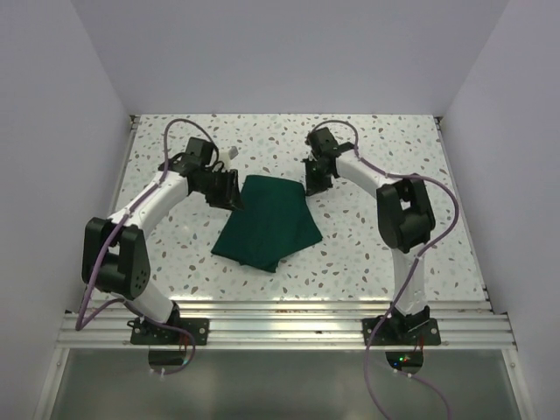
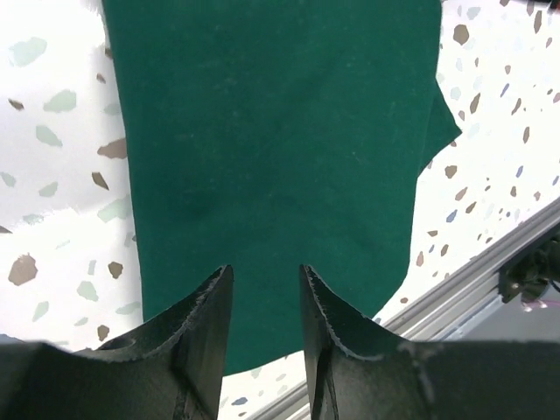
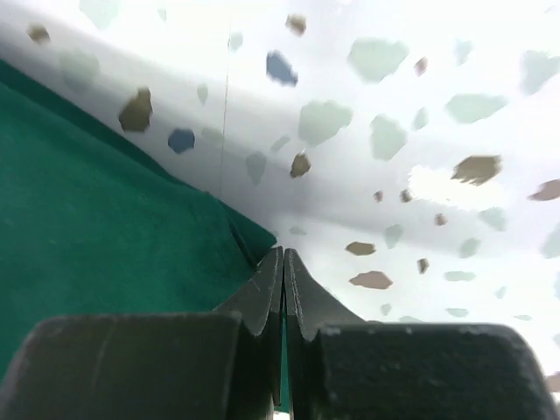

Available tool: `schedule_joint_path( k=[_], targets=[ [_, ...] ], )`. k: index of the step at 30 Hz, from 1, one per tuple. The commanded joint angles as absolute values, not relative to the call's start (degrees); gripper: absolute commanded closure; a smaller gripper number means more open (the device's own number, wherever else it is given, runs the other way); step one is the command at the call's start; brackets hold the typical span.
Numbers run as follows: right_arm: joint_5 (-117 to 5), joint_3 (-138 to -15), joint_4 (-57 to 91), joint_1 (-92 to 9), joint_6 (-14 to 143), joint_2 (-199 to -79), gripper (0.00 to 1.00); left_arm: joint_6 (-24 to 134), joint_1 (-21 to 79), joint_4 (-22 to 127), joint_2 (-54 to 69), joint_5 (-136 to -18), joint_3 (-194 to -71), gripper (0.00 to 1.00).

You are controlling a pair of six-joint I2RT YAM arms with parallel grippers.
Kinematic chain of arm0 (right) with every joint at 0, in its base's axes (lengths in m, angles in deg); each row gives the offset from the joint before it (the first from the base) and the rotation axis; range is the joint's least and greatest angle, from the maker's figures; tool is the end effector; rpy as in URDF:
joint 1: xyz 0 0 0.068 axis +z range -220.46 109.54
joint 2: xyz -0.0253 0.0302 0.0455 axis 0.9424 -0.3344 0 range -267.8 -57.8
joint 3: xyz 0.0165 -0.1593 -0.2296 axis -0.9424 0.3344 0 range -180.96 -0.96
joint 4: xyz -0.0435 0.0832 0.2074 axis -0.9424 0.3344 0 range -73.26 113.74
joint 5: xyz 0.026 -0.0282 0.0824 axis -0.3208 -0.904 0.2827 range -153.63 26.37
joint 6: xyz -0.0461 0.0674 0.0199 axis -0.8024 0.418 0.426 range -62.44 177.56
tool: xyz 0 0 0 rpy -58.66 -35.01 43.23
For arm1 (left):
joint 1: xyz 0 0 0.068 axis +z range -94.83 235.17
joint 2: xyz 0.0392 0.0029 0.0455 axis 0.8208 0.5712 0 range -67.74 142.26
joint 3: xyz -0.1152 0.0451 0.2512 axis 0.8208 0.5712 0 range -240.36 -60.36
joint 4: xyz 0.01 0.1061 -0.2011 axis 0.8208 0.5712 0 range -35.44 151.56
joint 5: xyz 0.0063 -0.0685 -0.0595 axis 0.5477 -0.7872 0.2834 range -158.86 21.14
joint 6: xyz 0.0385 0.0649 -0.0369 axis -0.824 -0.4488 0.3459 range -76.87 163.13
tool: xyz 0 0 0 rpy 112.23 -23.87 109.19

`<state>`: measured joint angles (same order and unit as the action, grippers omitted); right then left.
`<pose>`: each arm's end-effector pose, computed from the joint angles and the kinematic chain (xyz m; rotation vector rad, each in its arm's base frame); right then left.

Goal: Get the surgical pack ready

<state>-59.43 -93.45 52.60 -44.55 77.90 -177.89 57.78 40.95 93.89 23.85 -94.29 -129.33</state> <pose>0.3884 0.1947 0.1729 -0.1560 2.7190 0.3440 0.2919 -0.1066 0.2361 0.1411 2.6811 -0.7528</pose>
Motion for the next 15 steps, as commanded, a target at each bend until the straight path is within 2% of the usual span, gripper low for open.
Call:
schedule_joint_path(
  k=[1, 3, 8, 9, 12, 15],
  targets=[
    [-58.8, -100.3, 57.8, -46.1, 78.2, -177.4, 1.00, 54.6, 38.0, 93.7, 21.6, -90.8, -134.2, 0.60],
    [-60.1, -100.2, 58.7, -46.5, 78.6, -174.8, 0.99, 53.9, 34.5, 93.9, 21.6, -88.4, -135.6, 0.59],
    [-62.6, -94.1, 60.6, -46.7, 77.3, -167.1, 0.82, 55.1, 29.1, 96.0, 22.7, -83.5, -136.5, 0.56],
    [-62.8, -93.1, 60.9, -46.8, 77.0, -165.9, 0.74, 55.3, 28.5, 96.0, 22.7, -82.8, -136.4, 0.53],
    [-62.7, -88.9, 61.7, -47.0, 76.1, -161.2, 0.60, 55.5, 25.6, 96.9, 22.9, -78.5, -136.8, 0.46],
    [-62.5, -83.2, 61.0, -47.3, 76.1, -156.2, 0.36, 57.4, 22.5, 97.8, 23.2, -76.2, -137.4, 0.44]
  ],
)
